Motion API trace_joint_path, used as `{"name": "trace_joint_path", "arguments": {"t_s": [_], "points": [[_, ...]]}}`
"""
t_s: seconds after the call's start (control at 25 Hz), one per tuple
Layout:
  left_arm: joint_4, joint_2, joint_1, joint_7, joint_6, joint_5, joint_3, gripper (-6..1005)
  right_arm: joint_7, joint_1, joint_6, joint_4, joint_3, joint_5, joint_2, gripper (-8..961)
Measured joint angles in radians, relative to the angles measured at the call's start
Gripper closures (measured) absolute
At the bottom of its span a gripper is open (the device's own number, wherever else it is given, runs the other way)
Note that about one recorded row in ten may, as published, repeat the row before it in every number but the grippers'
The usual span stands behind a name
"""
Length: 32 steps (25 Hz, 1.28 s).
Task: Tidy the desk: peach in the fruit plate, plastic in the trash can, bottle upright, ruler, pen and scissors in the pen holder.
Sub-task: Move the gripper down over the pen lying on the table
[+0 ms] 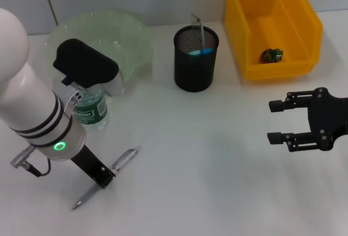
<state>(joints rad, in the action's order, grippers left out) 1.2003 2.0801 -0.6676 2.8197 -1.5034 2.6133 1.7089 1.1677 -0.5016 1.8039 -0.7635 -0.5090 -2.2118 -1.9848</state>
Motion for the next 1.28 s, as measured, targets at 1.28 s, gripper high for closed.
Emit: {"name": "trace_joint_path", "arguments": {"t_s": [1.28], "points": [[0.009,0.000,-0.001,-0.004,-0.008,-0.005,0.029,755,-0.001,-0.002,-0.001,0.000,0.003,0.001,-0.002,257]]}}
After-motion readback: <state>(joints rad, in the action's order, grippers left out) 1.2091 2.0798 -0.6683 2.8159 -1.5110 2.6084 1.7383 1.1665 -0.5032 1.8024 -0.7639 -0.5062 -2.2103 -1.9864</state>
